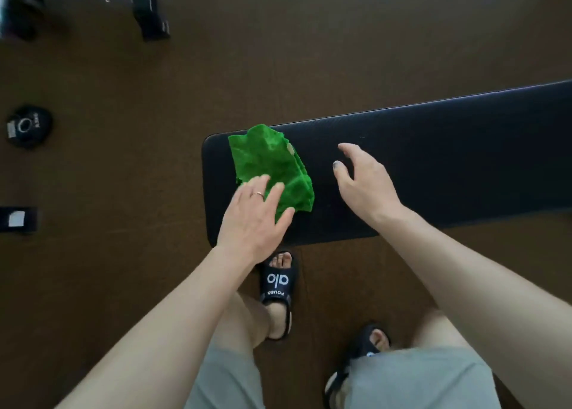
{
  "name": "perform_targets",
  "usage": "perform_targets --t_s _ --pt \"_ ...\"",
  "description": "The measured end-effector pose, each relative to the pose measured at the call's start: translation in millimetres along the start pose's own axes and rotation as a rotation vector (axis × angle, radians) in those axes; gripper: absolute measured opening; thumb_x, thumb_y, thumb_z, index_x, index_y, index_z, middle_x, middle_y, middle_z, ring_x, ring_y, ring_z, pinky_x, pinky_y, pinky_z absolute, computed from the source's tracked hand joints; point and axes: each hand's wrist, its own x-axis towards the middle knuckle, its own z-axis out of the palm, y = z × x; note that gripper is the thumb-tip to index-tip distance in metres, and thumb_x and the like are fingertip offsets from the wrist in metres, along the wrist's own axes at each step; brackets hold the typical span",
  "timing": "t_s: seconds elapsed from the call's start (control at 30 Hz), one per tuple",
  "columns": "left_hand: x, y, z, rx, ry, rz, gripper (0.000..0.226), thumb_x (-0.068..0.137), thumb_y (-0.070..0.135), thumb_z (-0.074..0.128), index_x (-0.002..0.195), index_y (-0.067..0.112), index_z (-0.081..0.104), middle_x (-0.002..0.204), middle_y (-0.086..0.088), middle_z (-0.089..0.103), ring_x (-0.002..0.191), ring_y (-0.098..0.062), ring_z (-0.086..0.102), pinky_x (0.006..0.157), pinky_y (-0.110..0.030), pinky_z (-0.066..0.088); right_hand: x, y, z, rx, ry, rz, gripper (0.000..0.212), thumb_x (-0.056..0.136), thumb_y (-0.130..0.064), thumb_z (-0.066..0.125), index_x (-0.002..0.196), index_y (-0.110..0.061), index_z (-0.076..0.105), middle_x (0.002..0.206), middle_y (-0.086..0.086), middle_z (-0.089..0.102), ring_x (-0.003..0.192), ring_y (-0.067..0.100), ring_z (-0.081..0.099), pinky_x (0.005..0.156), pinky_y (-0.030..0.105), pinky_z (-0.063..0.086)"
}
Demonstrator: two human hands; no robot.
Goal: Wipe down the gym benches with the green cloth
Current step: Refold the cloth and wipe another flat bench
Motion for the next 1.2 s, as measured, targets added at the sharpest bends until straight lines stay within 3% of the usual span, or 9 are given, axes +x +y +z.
perform_targets --t_s 0.13,0.23,0.33,0.47,0.77,1.0,1.2 --pt "66.4 5.1 25.7 -0.080 0.124 -0.153 0.070 0.107 0.057 0.021 0.166 0.027 -0.001 0.174 -0.008 -0.007 0.160 -0.025 -0.008 0.130 -0.042 -0.005 71.4 36.5 30.2 -0.433 0.007 -0.323 0.056 0.110 -0.043 0.033 0.164 -0.032 0.022 0.172 0.005 0.019 0.159 0.023 0.010 0.129 0.043 0.006" --pt "99.7 7.9 51.2 -0.049 0.192 -0.212 0.072 0.106 0.058 0.016 0.166 0.026 -0.008 0.173 -0.006 -0.015 0.160 -0.023 -0.015 0.129 -0.041 -0.009 107.2 55.5 47.6 -0.588 0.072 -0.398 0.058 0.109 -0.050 0.019 0.165 -0.036 0.014 0.174 0.002 0.008 0.160 0.020 0.000 0.129 0.045 -0.001" --pt "123.6 7.1 62.2 0.007 0.285 -0.251 0.072 0.105 0.058 0.014 0.166 0.025 -0.007 0.174 -0.006 -0.013 0.160 -0.022 -0.013 0.130 -0.042 -0.007 119.4 69.7 59.4 -0.584 0.164 -0.436 0.059 0.107 -0.051 0.015 0.164 -0.037 0.017 0.173 0.001 0.010 0.160 0.019 0.002 0.129 0.045 -0.001" --pt "126.8 17.1 60.4 -0.020 0.271 -0.257 0.072 0.107 0.057 0.014 0.166 0.023 -0.008 0.174 -0.004 -0.014 0.160 -0.019 -0.015 0.130 -0.041 -0.007 121.5 74.4 56.6 -0.545 0.172 -0.464 0.057 0.108 -0.048 0.016 0.163 -0.037 0.021 0.173 0.000 0.013 0.160 0.017 0.003 0.130 0.043 -0.001" --pt "21.7 55.5 109.8 -0.027 0.234 -0.178 0.073 0.102 0.062 0.003 0.164 0.027 -0.013 0.172 0.004 -0.021 0.157 -0.012 -0.023 0.129 -0.038 -0.009 118.7 74.8 54.0 -0.490 0.165 -0.485 0.056 0.108 -0.045 0.017 0.162 -0.036 0.026 0.172 0.001 0.017 0.160 0.017 0.006 0.130 0.042 -0.001" --pt "90.9 15.6 73.4 -0.072 0.284 -0.237 0.064 0.109 0.052 0.017 0.166 0.030 -0.003 0.174 0.007 -0.011 0.159 -0.010 -0.011 0.127 -0.032 -0.009 116.8 73.0 55.1 -0.489 0.198 -0.473 0.056 0.108 -0.045 0.018 0.162 -0.036 0.027 0.172 0.001 0.018 0.160 0.017 0.007 0.130 0.042 0.000" --pt "108.2 15.4 62.2 -0.088 0.269 -0.281 0.067 0.108 0.054 0.015 0.166 0.027 -0.005 0.174 0.005 -0.012 0.159 -0.012 -0.012 0.129 -0.038 -0.008 118.3 73.4 54.2 -0.504 0.207 -0.458 0.056 0.108 -0.046 0.017 0.162 -0.037 0.026 0.172 -0.001 0.018 0.160 0.015 0.006 0.130 0.041 0.000"
